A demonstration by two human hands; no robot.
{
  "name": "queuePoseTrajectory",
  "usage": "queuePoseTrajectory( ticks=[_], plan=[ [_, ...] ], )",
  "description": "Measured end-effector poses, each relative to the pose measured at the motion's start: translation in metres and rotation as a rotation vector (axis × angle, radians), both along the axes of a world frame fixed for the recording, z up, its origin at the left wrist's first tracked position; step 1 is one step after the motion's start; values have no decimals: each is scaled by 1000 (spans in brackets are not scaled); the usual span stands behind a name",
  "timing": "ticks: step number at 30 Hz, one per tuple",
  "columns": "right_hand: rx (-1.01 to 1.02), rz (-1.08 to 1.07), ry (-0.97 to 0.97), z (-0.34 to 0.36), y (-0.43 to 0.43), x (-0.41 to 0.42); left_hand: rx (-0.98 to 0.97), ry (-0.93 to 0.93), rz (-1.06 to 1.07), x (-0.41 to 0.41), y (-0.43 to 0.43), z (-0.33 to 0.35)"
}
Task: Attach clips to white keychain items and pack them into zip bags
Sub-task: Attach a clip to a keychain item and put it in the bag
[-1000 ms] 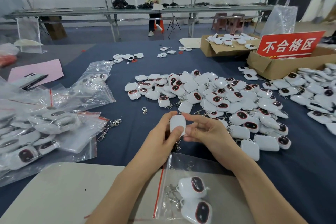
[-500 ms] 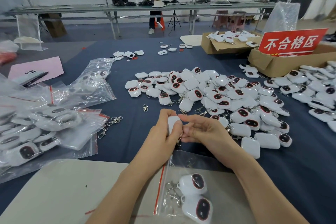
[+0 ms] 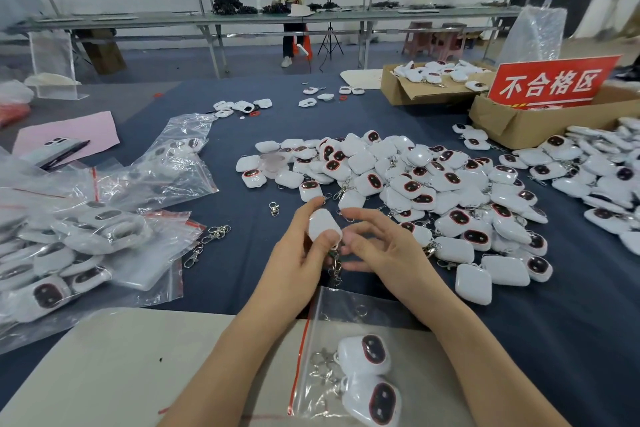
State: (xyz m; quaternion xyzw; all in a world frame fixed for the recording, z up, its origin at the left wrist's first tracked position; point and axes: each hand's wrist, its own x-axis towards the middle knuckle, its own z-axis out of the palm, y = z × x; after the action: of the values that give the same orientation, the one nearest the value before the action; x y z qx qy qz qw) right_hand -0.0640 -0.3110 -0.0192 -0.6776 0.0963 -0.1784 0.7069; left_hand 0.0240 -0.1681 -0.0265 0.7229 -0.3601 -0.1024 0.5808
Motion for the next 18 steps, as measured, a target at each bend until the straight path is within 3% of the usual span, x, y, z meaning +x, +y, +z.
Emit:
queuePoseTrajectory(
  ticks=[4,18],
  plan=[
    [5,25,4,3,-1,0,63,-42,-18,-2,-1,-2],
    [175,-46,-68,7,-3,-6,-107,46,-21,0,1,0]
  ],
)
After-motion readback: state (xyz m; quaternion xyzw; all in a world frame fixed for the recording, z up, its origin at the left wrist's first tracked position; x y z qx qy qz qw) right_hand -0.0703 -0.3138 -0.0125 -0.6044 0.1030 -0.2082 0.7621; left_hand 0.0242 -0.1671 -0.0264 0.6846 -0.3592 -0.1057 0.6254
